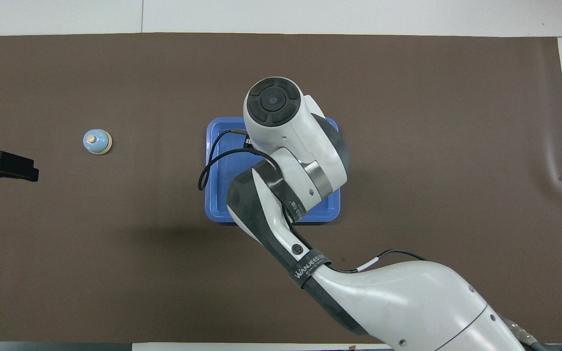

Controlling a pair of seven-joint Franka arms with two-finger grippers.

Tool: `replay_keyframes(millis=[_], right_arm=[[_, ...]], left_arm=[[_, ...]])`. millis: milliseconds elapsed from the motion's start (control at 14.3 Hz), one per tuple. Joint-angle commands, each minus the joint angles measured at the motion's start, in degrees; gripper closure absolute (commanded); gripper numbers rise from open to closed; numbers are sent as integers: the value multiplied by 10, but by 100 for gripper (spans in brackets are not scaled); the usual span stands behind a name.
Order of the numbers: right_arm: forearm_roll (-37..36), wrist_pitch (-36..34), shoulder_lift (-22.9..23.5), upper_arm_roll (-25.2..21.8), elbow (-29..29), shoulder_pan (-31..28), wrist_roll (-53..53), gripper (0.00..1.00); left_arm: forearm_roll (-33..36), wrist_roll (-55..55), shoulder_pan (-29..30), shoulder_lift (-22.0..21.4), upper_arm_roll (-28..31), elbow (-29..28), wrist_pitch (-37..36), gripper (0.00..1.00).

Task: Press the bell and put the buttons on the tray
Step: 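Carry the green button over the tray with the right gripper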

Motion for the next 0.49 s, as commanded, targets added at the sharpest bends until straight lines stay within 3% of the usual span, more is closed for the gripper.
replay_keyframes(millis=[0, 420], right_arm=[[30, 5, 19, -3, 20, 21, 4, 100], [26, 72, 44, -3, -12, 63, 32, 100]], left_arm=[[-5, 2, 2, -1, 1, 6, -6, 0], [-5, 2, 2, -1, 0, 6, -6, 0]])
